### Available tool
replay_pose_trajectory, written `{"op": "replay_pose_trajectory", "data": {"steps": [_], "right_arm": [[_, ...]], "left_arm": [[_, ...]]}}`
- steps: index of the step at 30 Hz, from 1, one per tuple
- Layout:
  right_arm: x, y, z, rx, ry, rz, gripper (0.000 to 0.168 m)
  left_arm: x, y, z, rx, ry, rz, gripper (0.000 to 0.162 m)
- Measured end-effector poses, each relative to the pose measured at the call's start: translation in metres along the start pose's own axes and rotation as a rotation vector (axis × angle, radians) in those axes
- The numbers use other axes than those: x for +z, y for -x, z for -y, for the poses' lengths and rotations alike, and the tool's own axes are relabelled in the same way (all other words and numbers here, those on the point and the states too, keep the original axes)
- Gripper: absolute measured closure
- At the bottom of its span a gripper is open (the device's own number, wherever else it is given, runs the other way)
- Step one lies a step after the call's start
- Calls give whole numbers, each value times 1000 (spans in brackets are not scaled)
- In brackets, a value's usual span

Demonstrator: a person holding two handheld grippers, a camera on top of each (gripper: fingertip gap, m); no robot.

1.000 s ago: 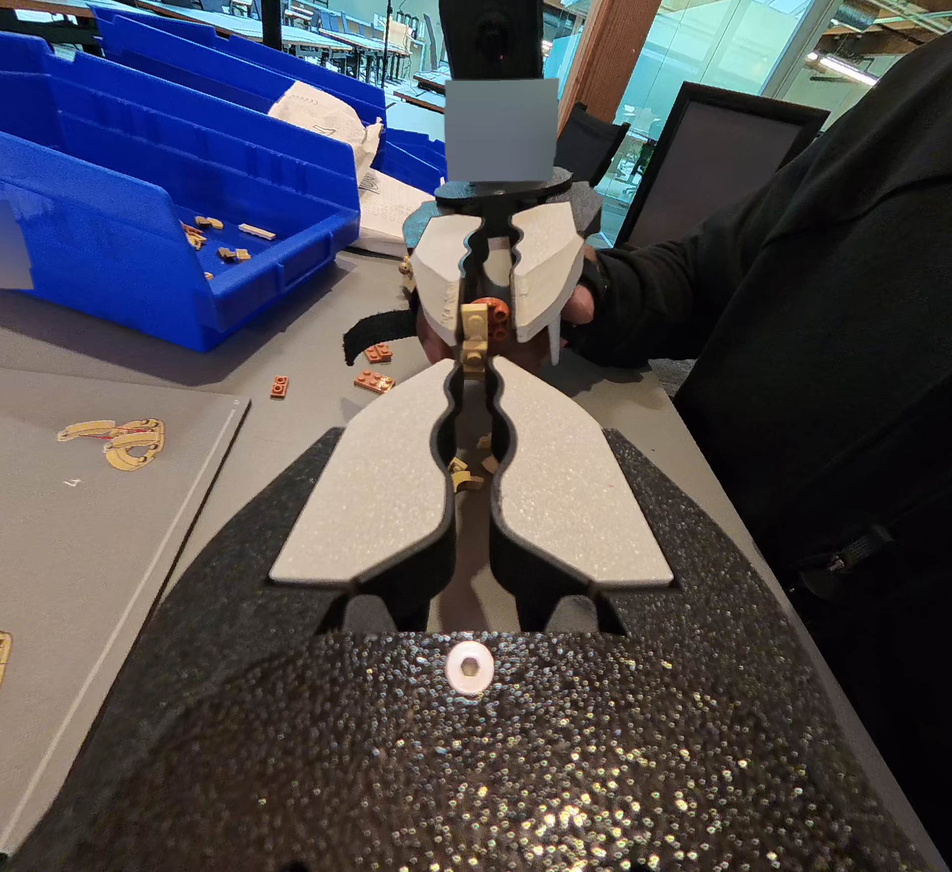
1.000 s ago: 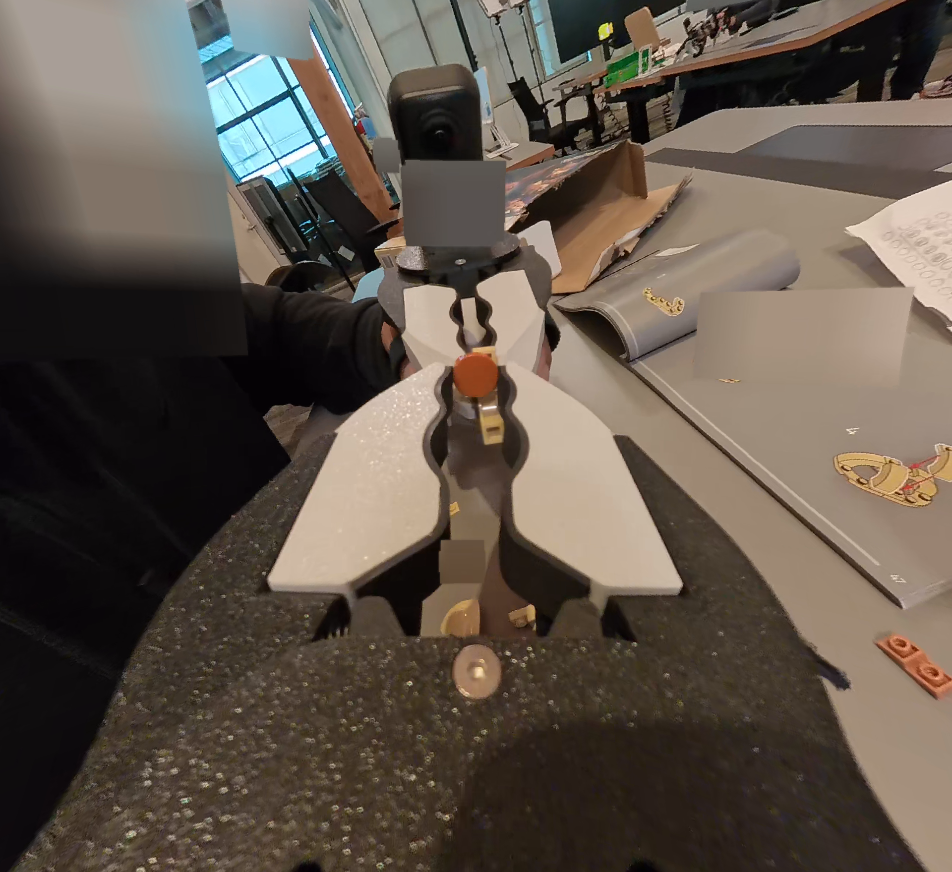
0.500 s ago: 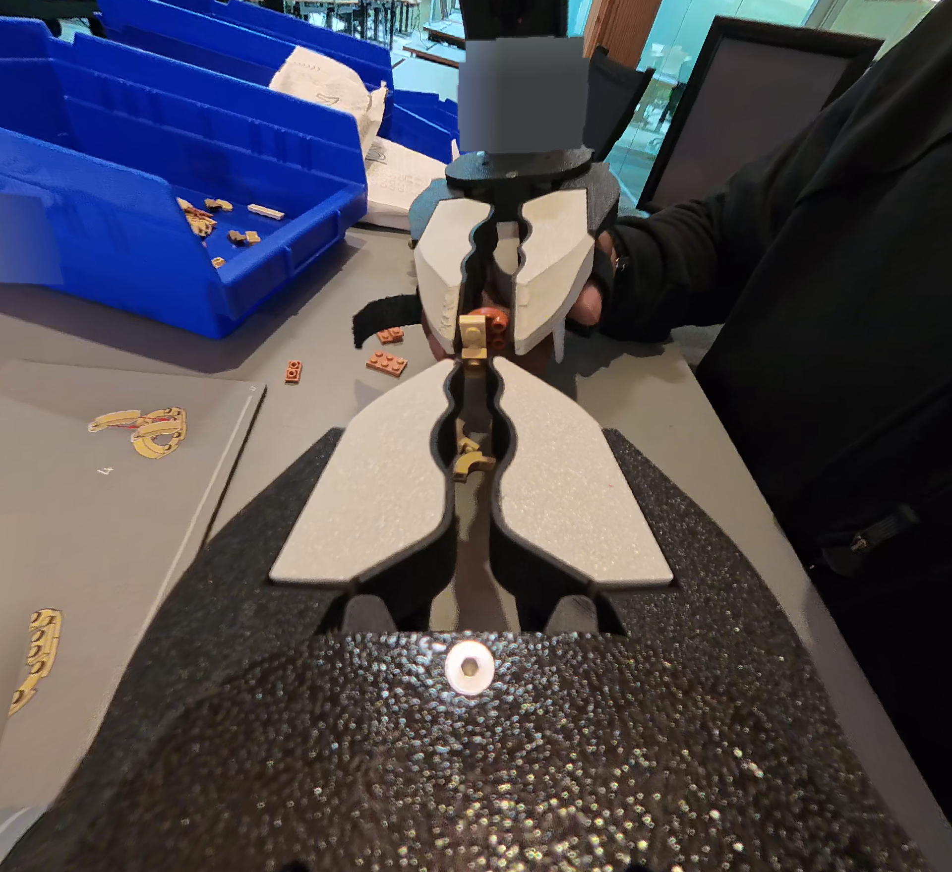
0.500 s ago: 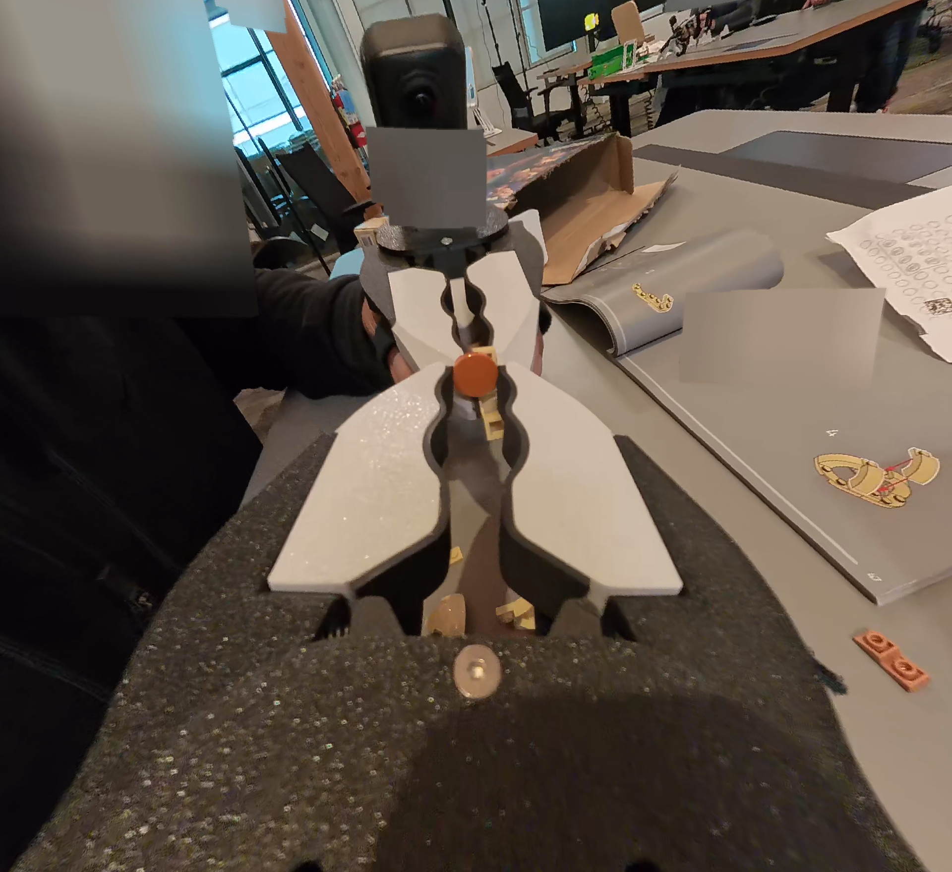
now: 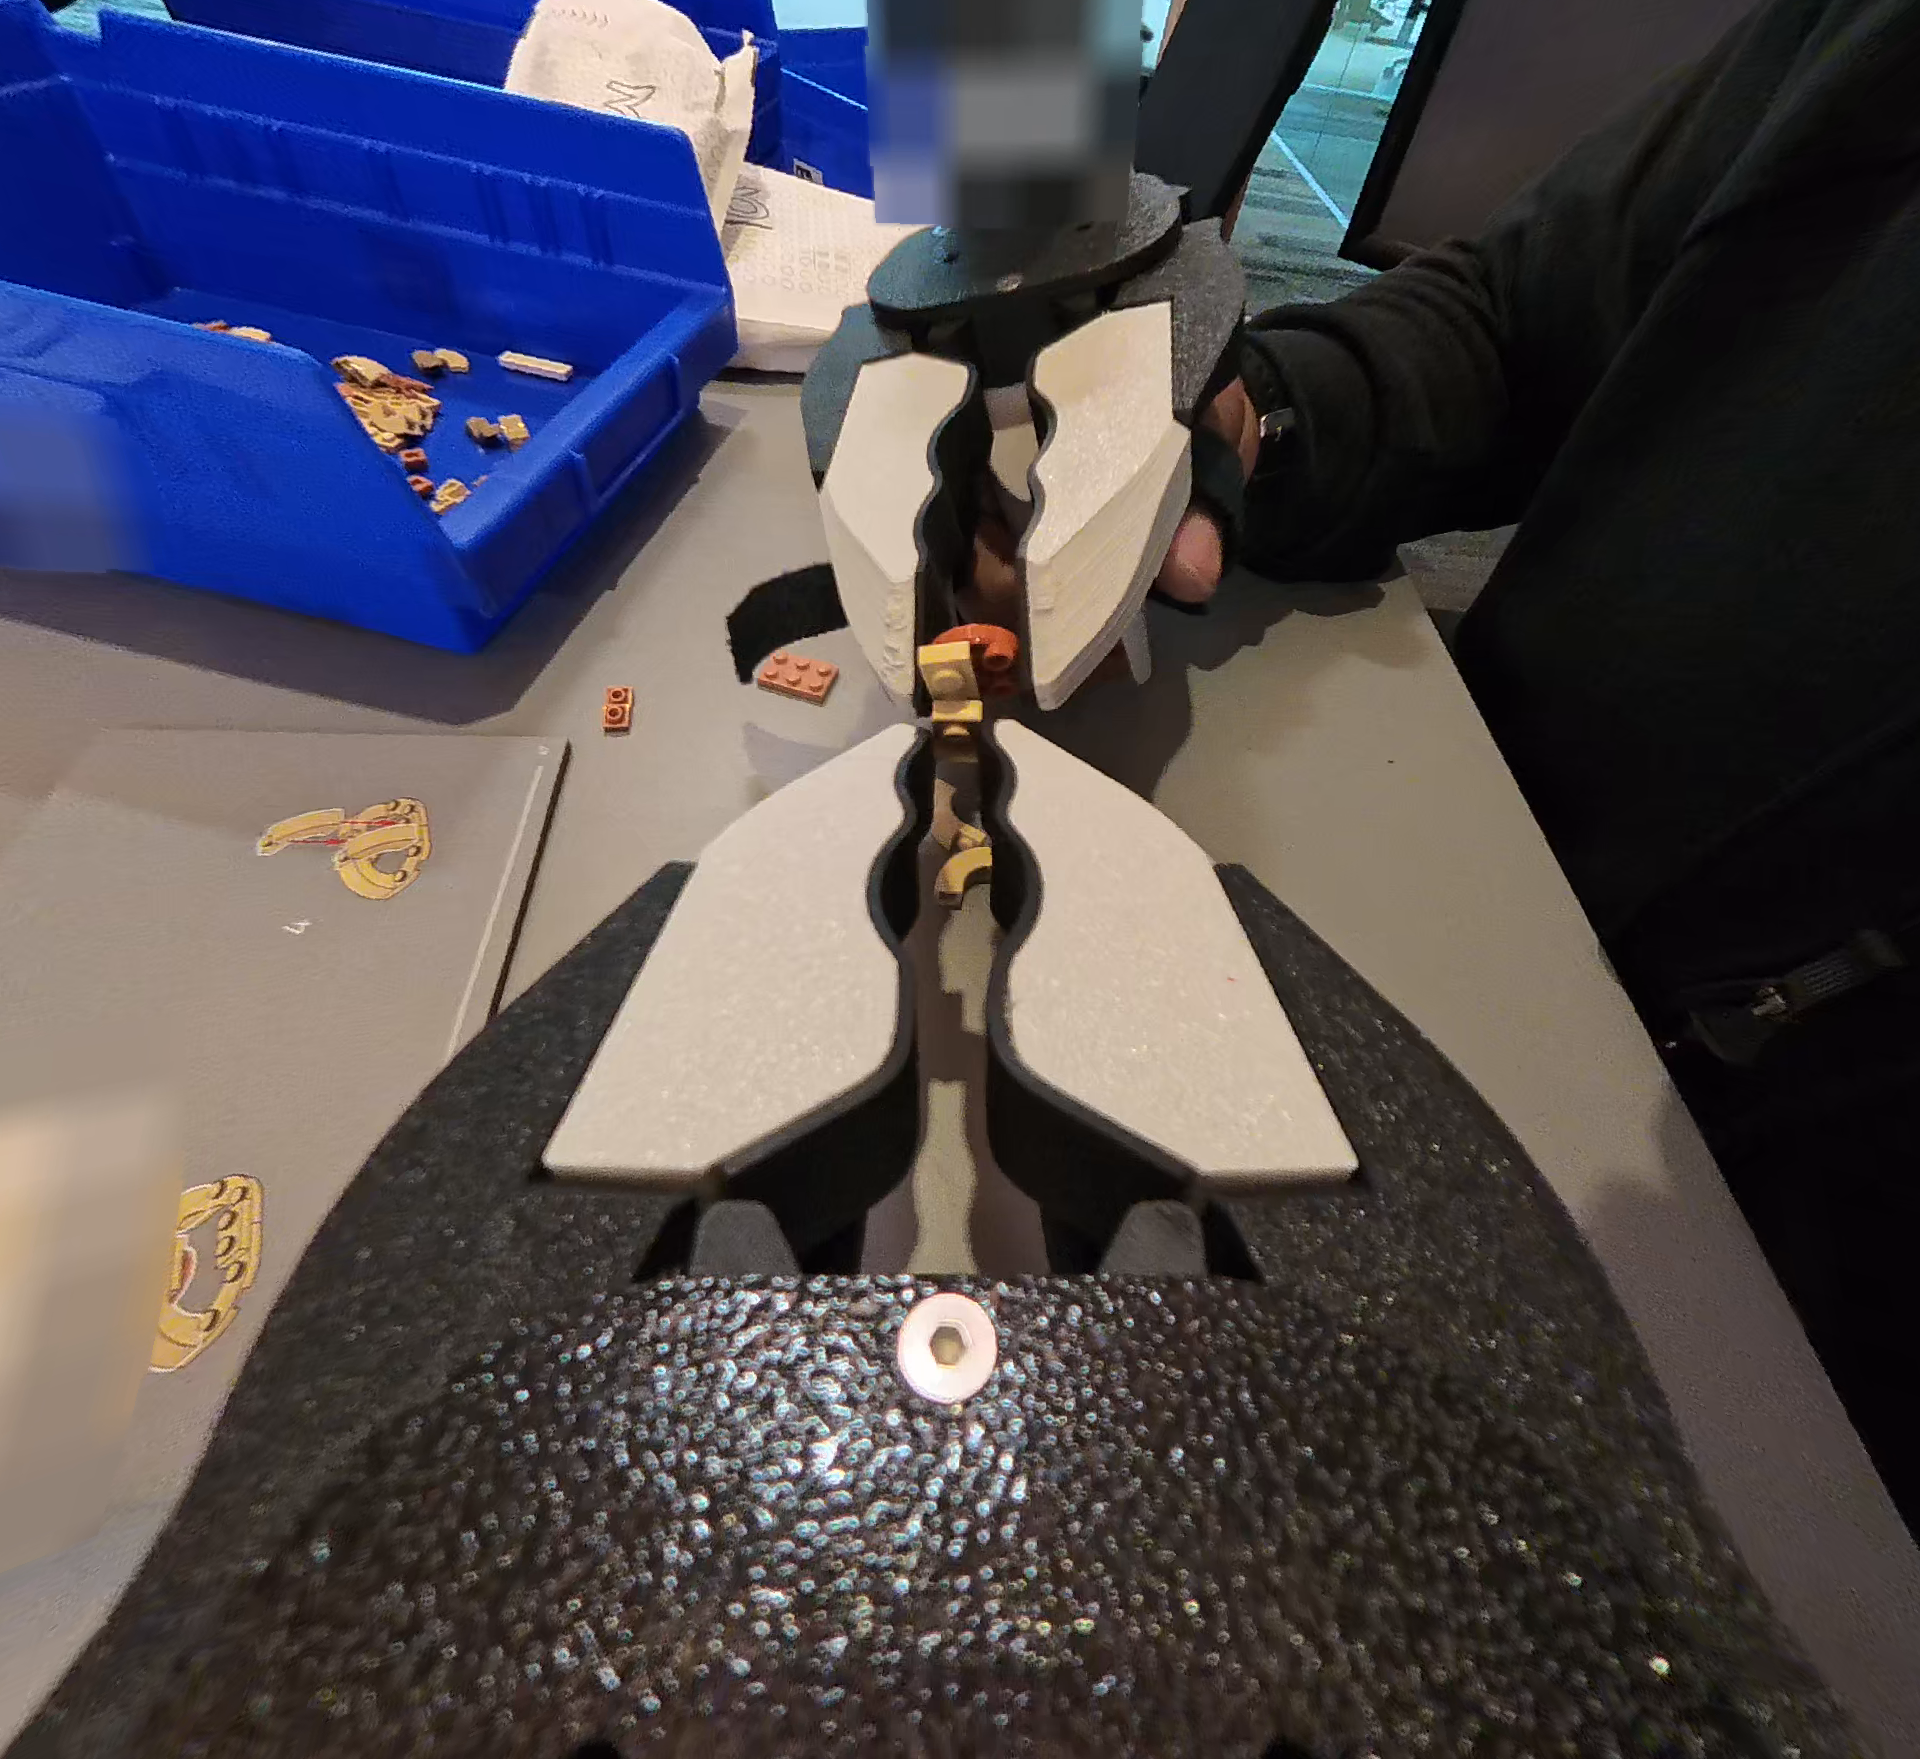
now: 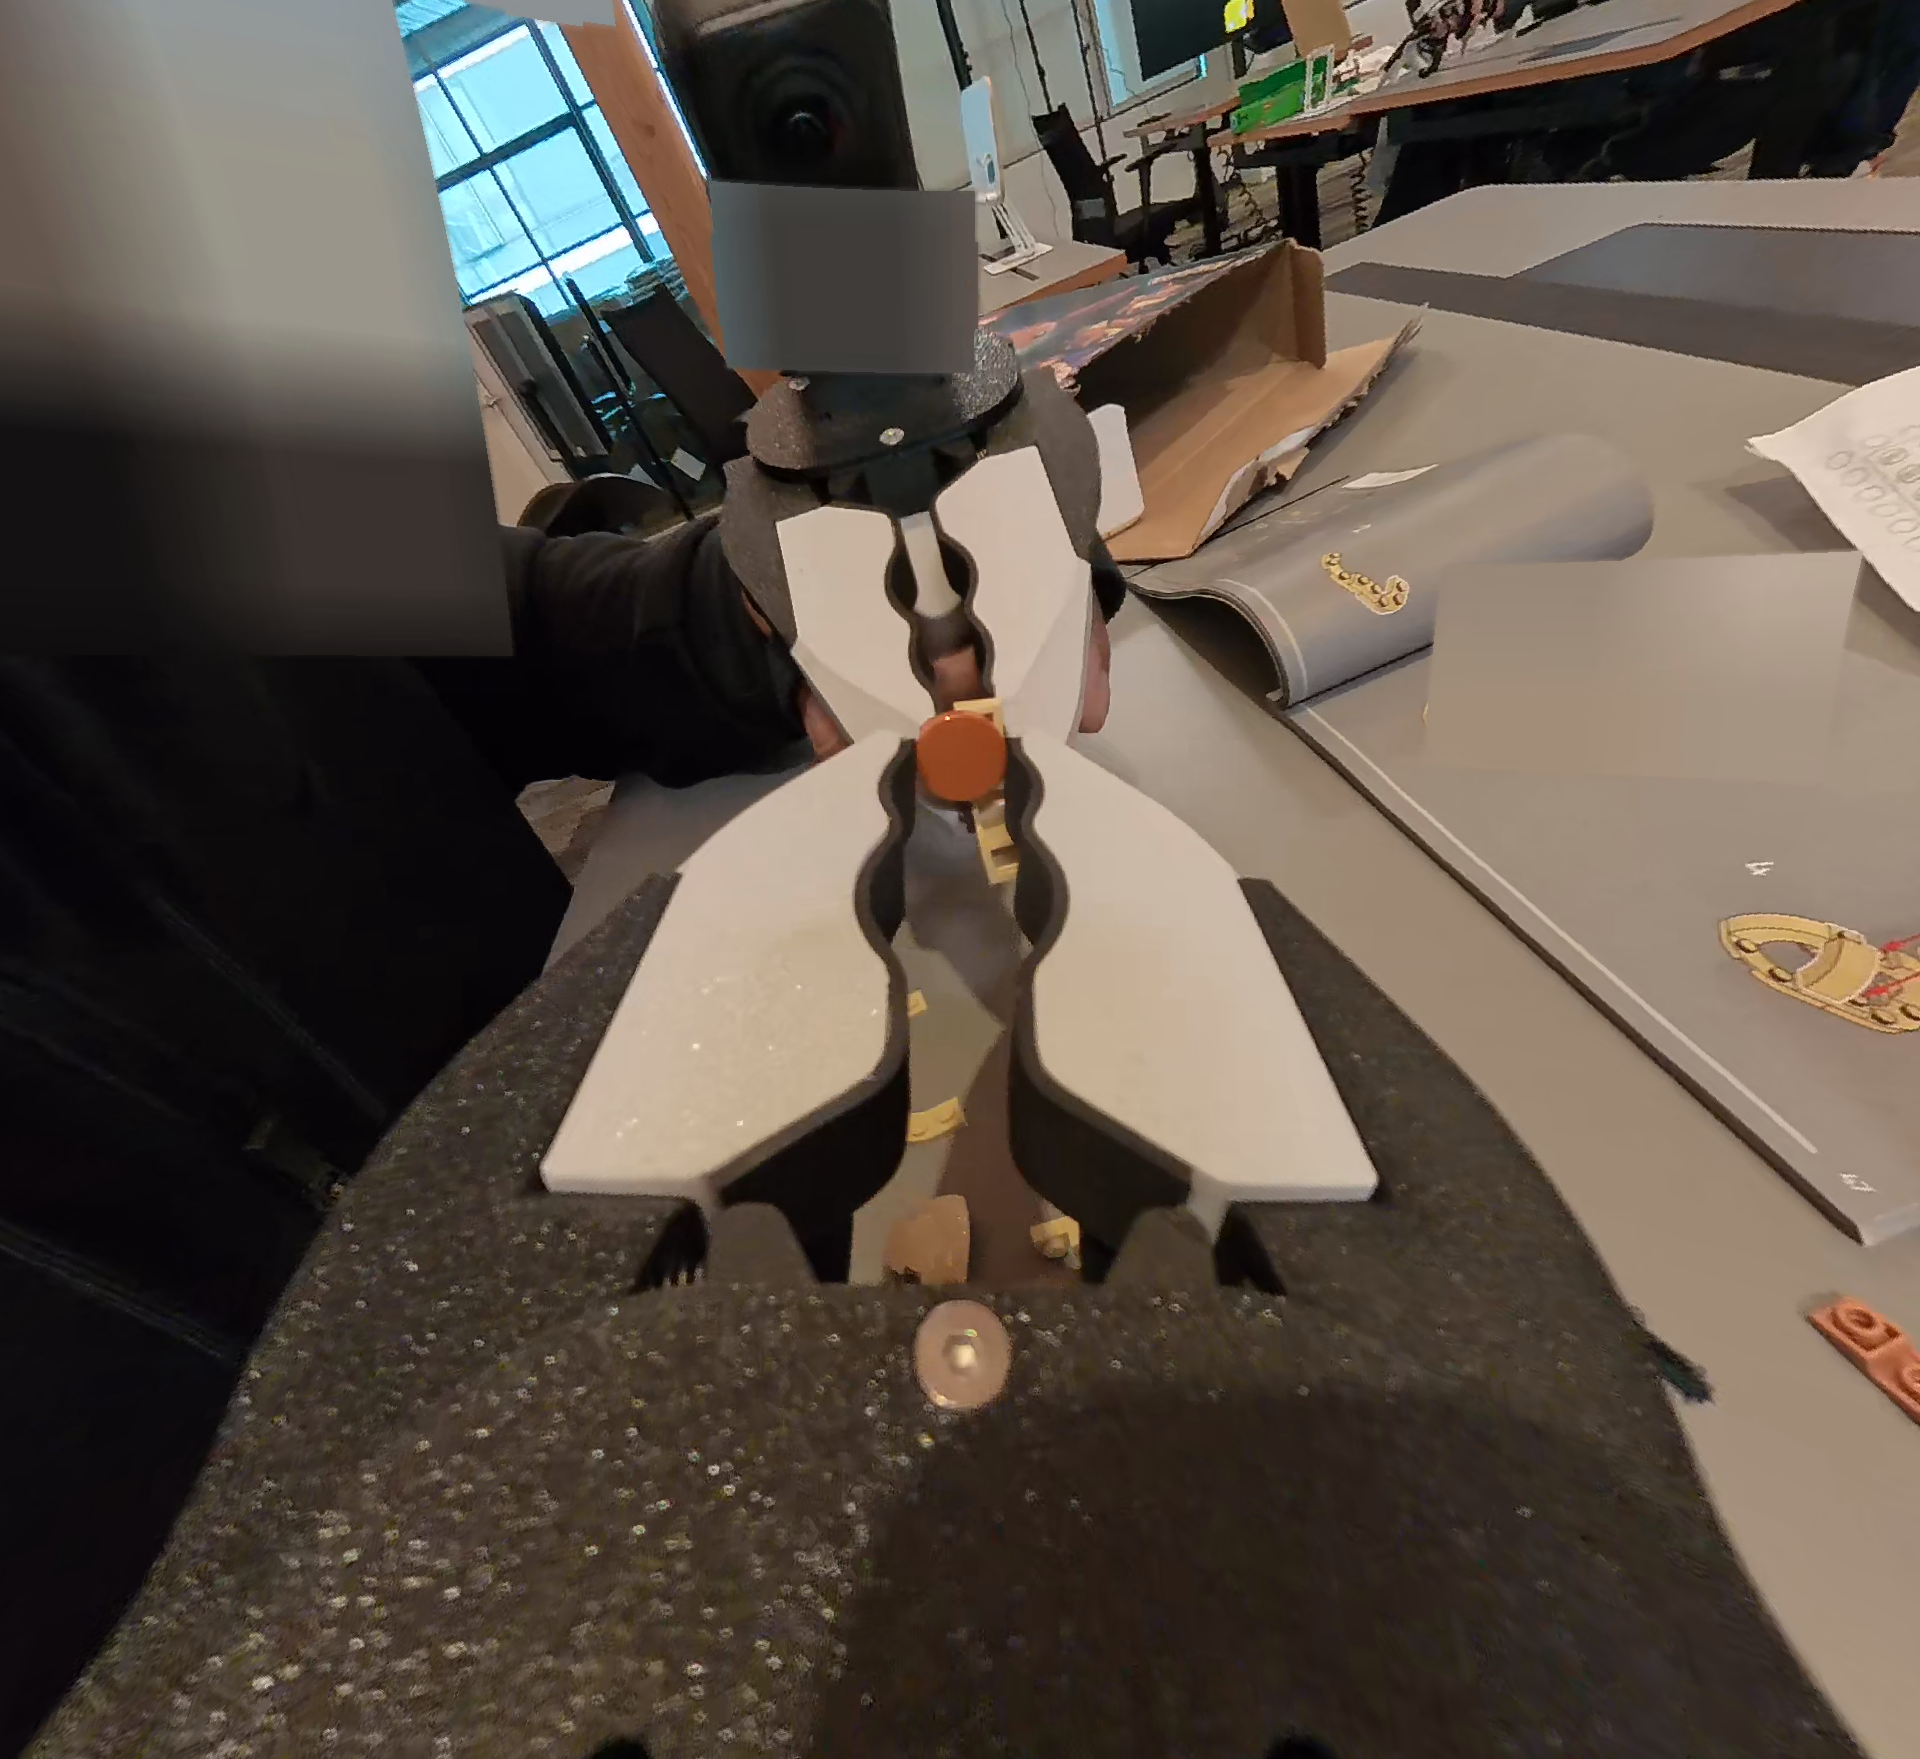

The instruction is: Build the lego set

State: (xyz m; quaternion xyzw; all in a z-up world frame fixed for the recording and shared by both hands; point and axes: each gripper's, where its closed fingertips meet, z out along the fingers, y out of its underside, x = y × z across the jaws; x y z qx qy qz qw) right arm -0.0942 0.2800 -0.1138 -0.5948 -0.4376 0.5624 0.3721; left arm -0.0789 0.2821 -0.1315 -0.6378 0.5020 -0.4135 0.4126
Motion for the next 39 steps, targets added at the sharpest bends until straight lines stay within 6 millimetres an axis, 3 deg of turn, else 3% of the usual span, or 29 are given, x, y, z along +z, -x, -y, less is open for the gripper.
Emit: {"op": "replay_pose_trajectory", "data": {"steps": [8, 20, 32, 39], "right_arm": [[2, 0, -4, -61, 25, -28, 152], [8, 3, -16, -181, 103, -57, 152], [8, 3, -8, -30, 0, 2, 152], [9, 3, -10, -79, 15, -28, 152]], "left_arm": [[0, -1, -5, -20, 61, 3, 155], [-2, -4, -17, 100, 226, 61, 155], [-4, -4, -11, 32, 157, 30, 155], [-4, -3, -12, 13, 160, 19, 155]]}}
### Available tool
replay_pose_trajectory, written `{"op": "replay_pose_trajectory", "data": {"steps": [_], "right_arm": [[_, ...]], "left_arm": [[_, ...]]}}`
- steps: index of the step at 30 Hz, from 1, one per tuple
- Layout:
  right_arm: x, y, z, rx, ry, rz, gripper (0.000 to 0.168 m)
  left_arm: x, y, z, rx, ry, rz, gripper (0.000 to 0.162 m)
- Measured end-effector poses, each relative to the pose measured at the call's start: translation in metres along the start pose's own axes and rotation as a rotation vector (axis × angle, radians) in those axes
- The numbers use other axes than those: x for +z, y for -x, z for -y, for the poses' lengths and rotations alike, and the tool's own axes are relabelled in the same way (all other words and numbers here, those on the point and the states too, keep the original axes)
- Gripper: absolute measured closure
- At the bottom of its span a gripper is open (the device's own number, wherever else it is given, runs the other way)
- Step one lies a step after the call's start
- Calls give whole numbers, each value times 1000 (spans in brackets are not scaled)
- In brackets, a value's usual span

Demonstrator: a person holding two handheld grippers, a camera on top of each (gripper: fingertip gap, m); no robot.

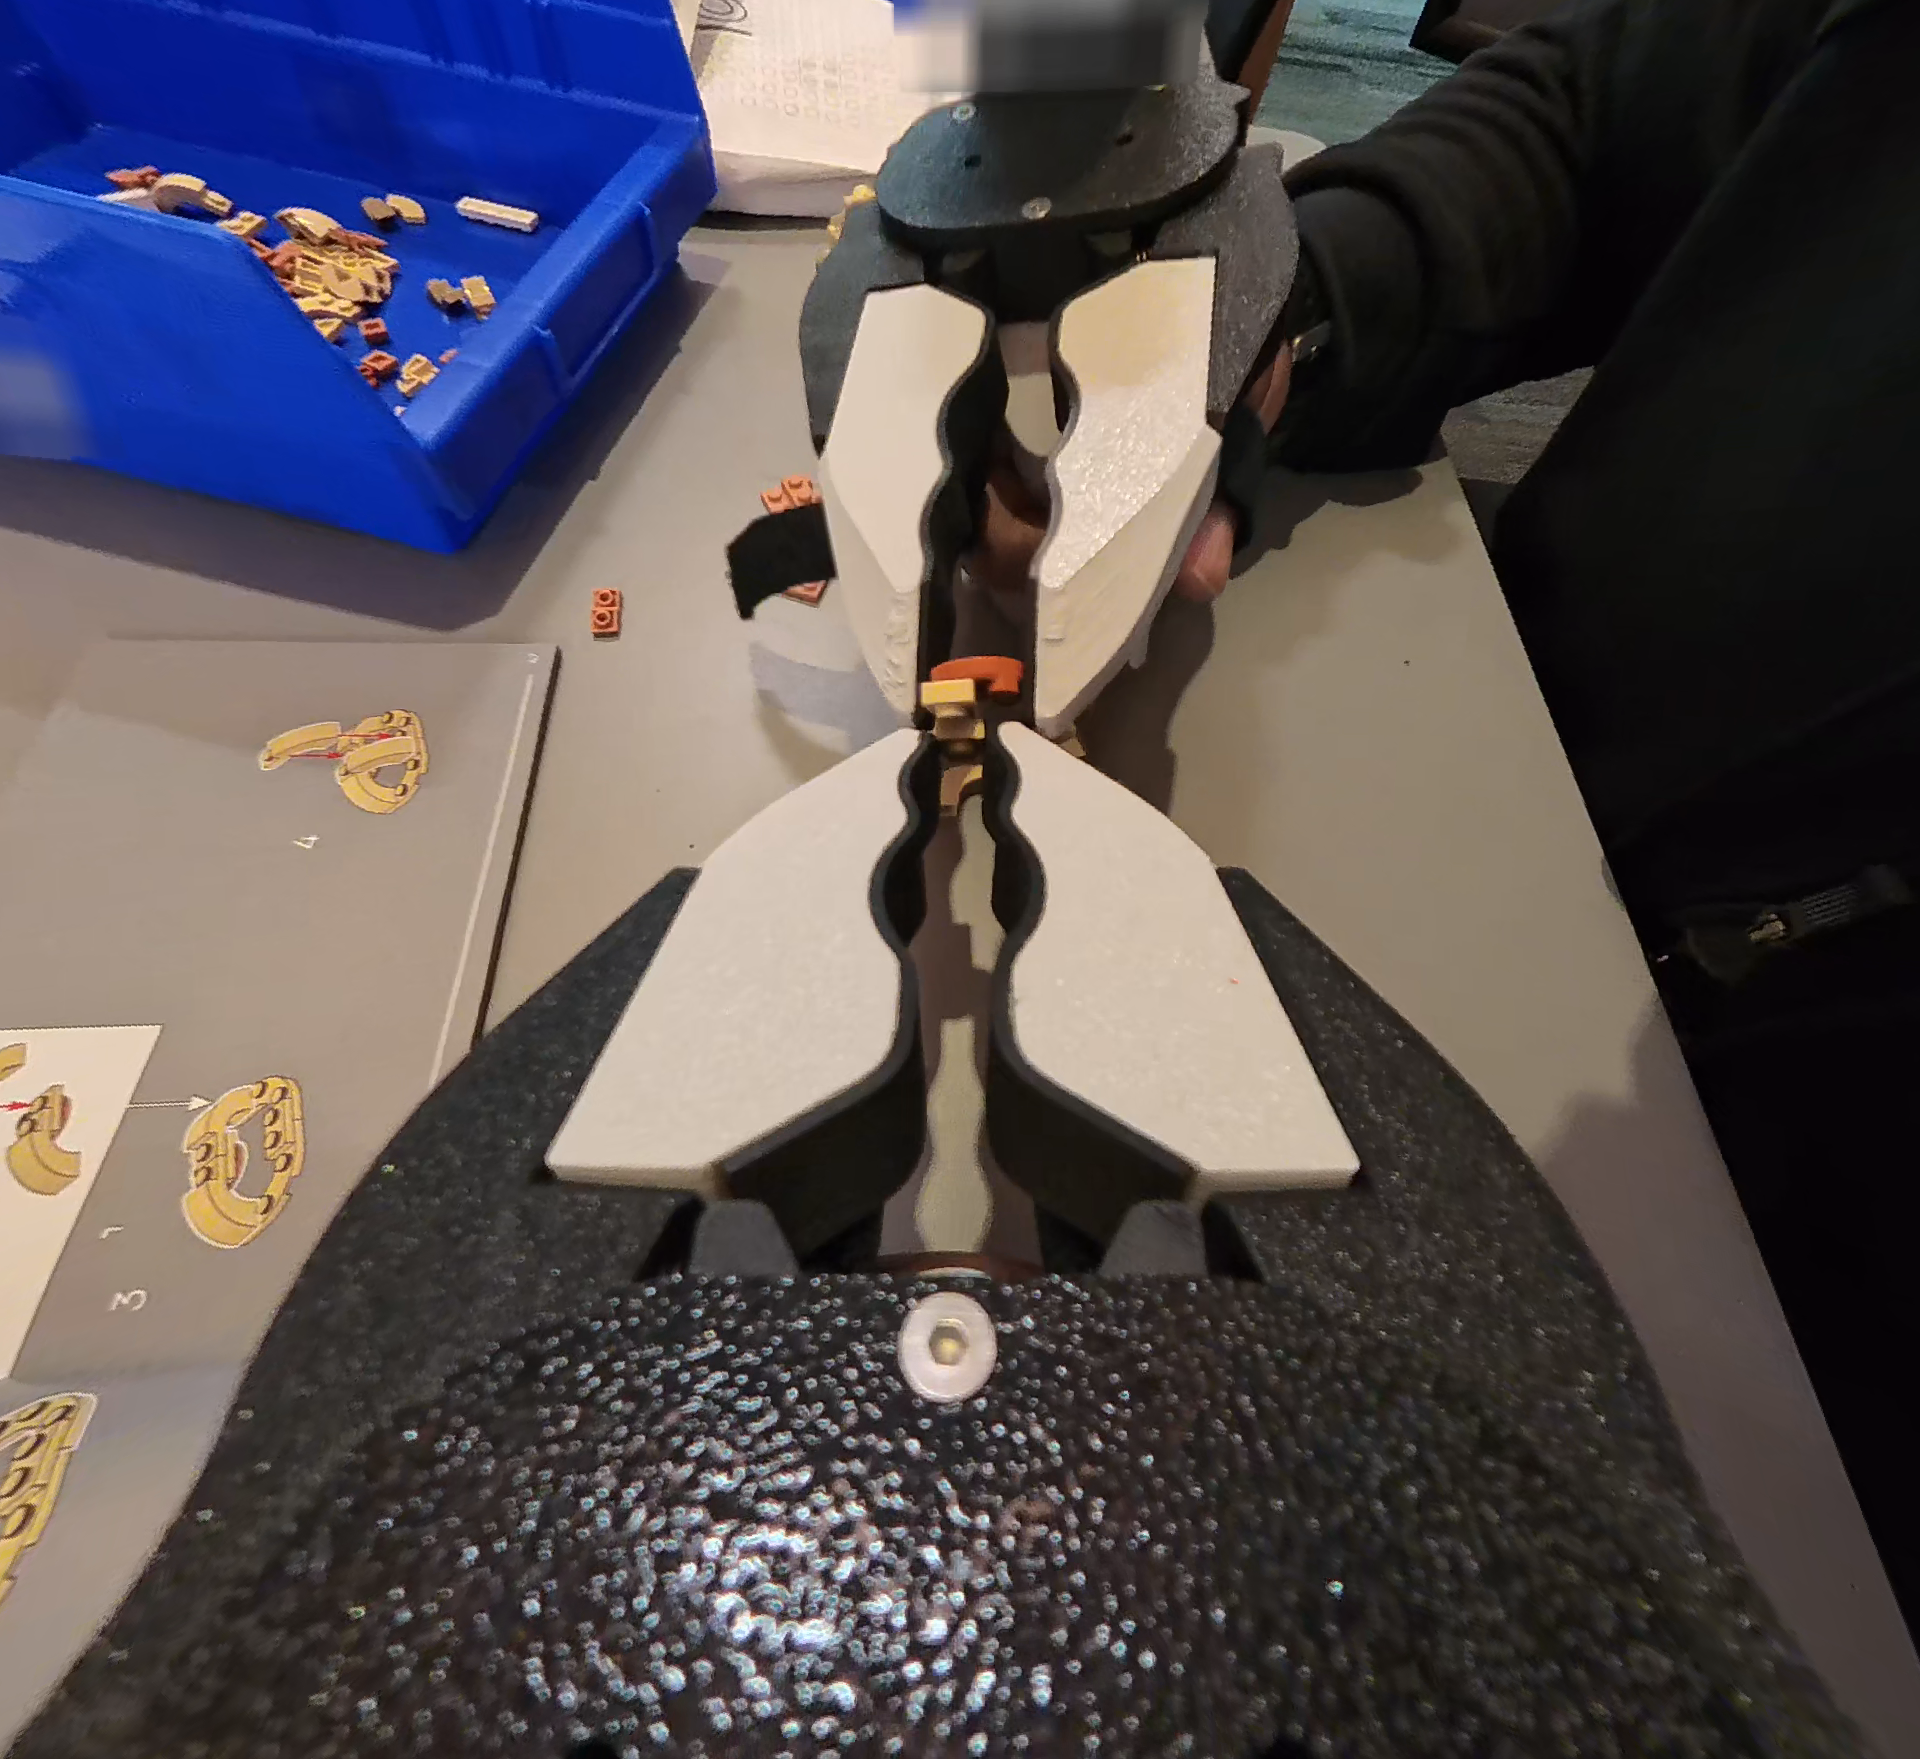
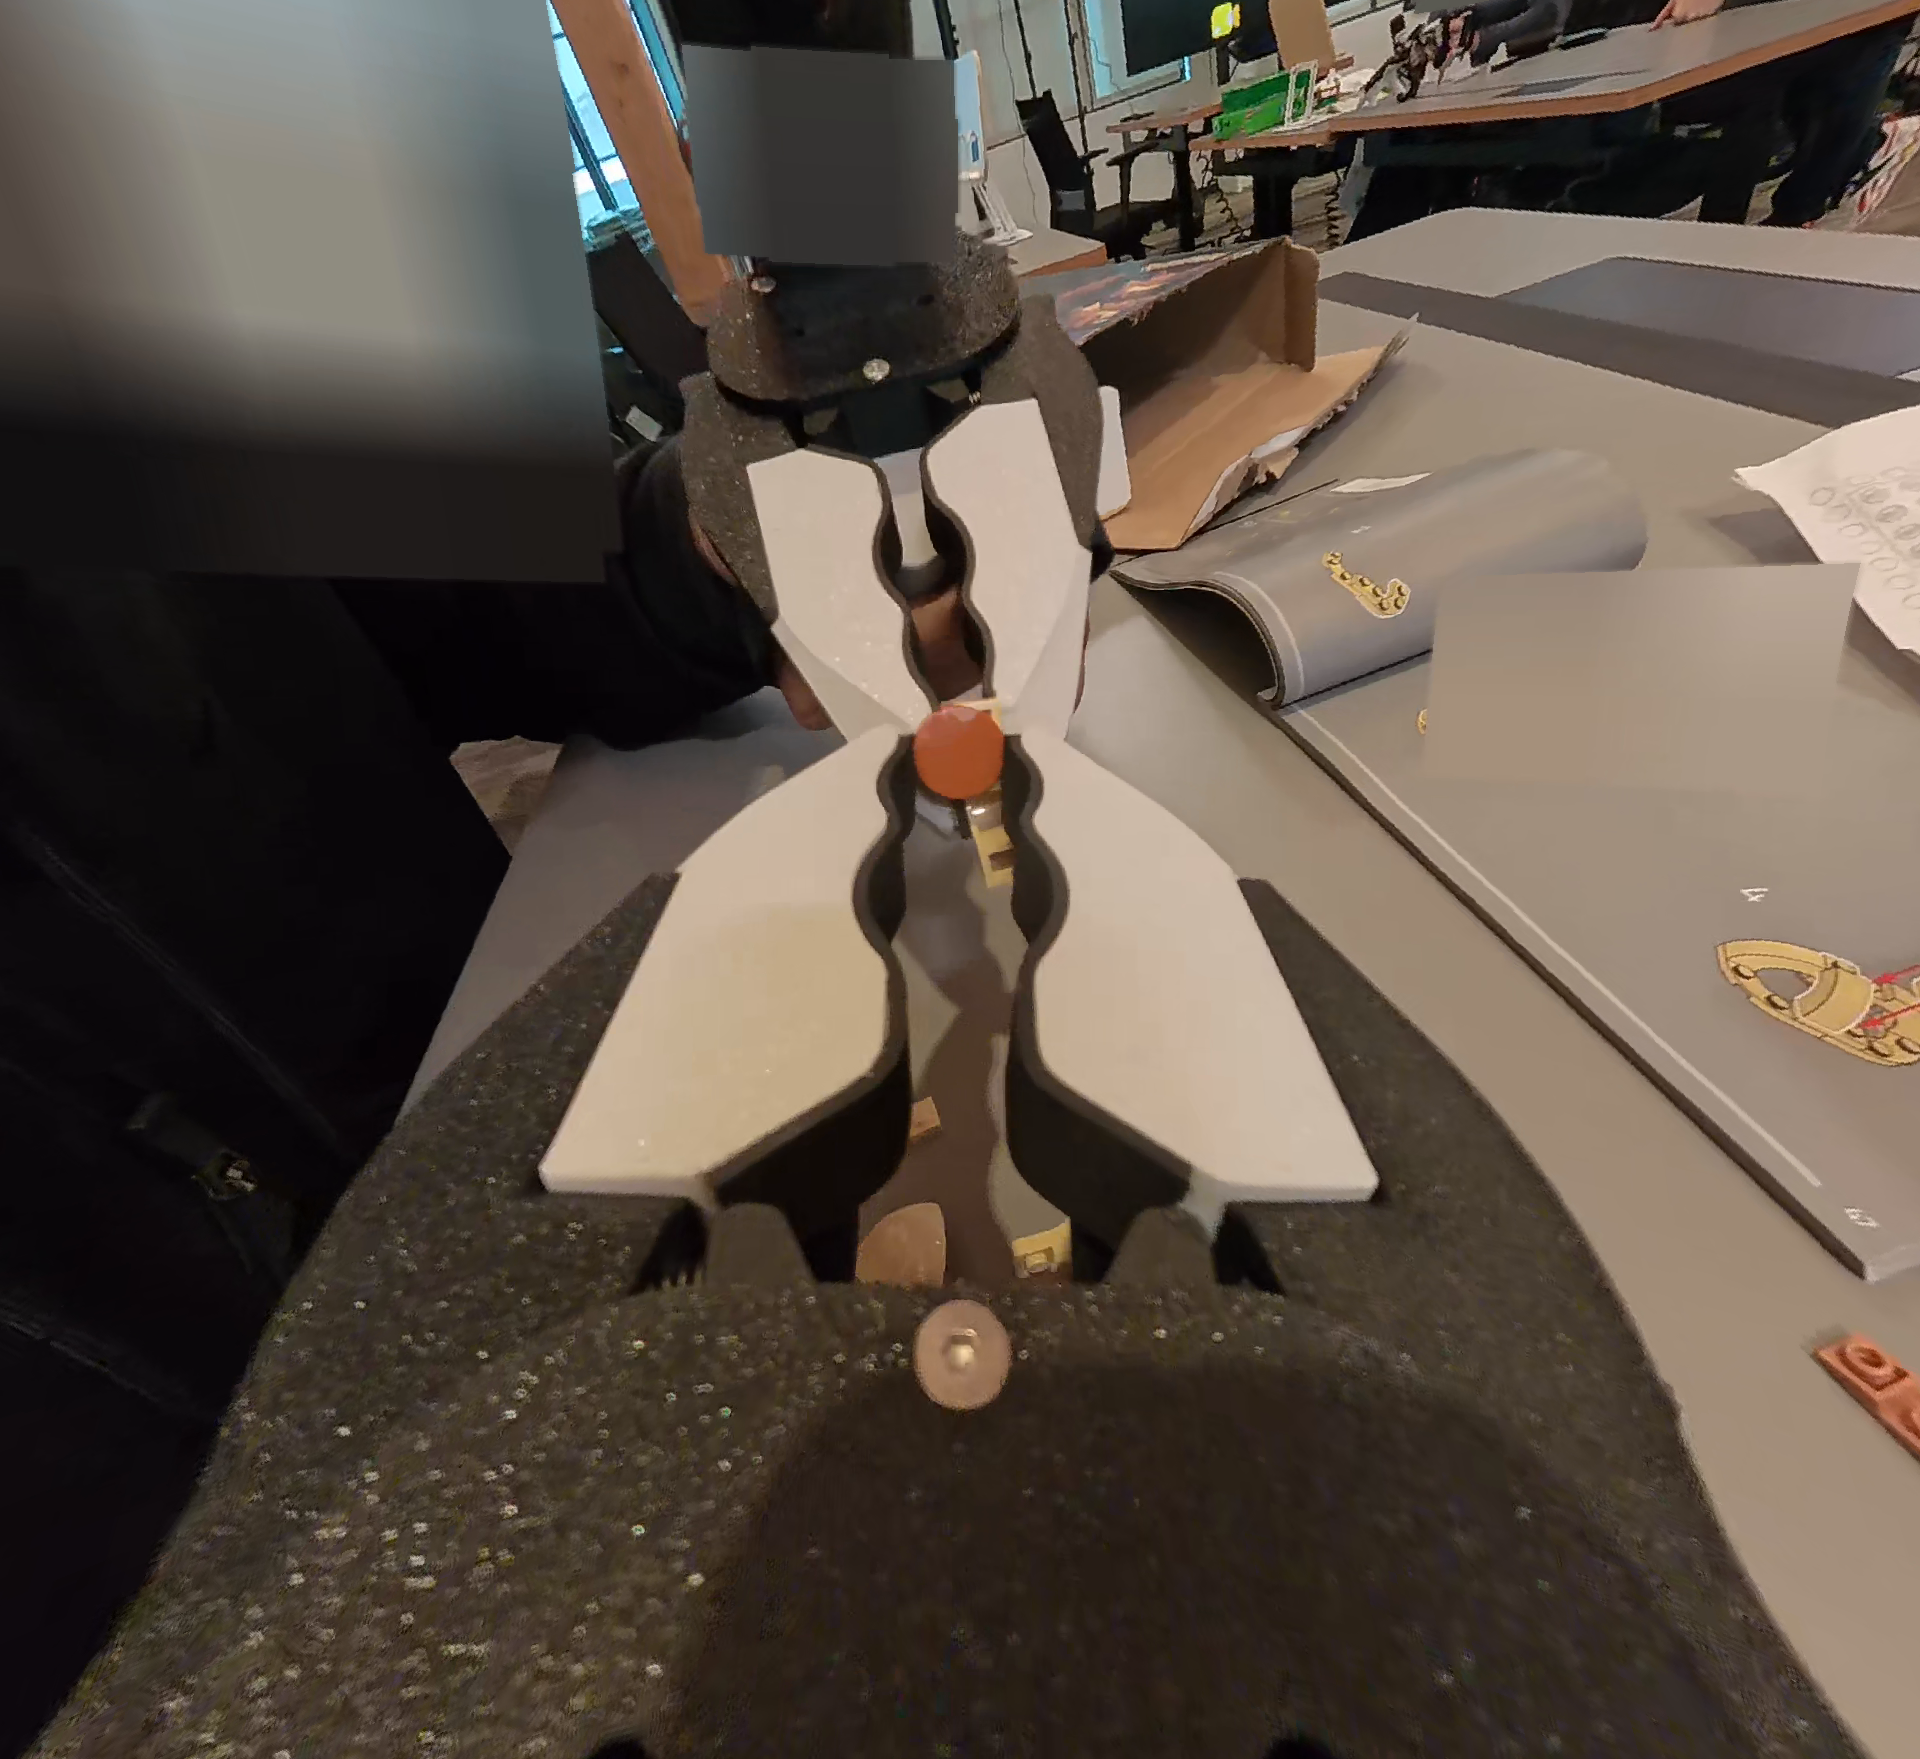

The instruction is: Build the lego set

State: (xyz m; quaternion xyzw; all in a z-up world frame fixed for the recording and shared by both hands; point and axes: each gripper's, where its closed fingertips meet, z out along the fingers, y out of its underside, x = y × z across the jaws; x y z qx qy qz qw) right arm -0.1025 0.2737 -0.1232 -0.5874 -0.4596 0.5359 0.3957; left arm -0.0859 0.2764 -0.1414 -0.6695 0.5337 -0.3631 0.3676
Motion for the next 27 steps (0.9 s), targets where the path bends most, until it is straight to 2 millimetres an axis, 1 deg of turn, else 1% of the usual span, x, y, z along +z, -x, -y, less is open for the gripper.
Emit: {"op": "replay_pose_trajectory", "data": {"steps": [10, 13, 17, 20, 23, 27], "right_arm": [[0, 4, -5, -123, 67, -15, 152], [0, 4, -4, -114, 52, -10, 152], [-3, 5, 3, -47, 1, 19, 152], [-3, 4, 3, -35, -7, 17, 152], [-4, 5, 8, -11, -32, 36, 148], [-6, 3, 10, -13, -39, 23, 143]], "left_arm": [[1, -5, -3, 11, 32, -24, 156], [1, -4, -3, 21, 28, -15, 155], [1, -5, 4, -14, -38, -41, 155], [2, -4, 3, -39, -53, -58, 155], [6, -6, 0, -56, -52, -77, 155], [9, -7, -2, -89, -67, -107, 155]]}}
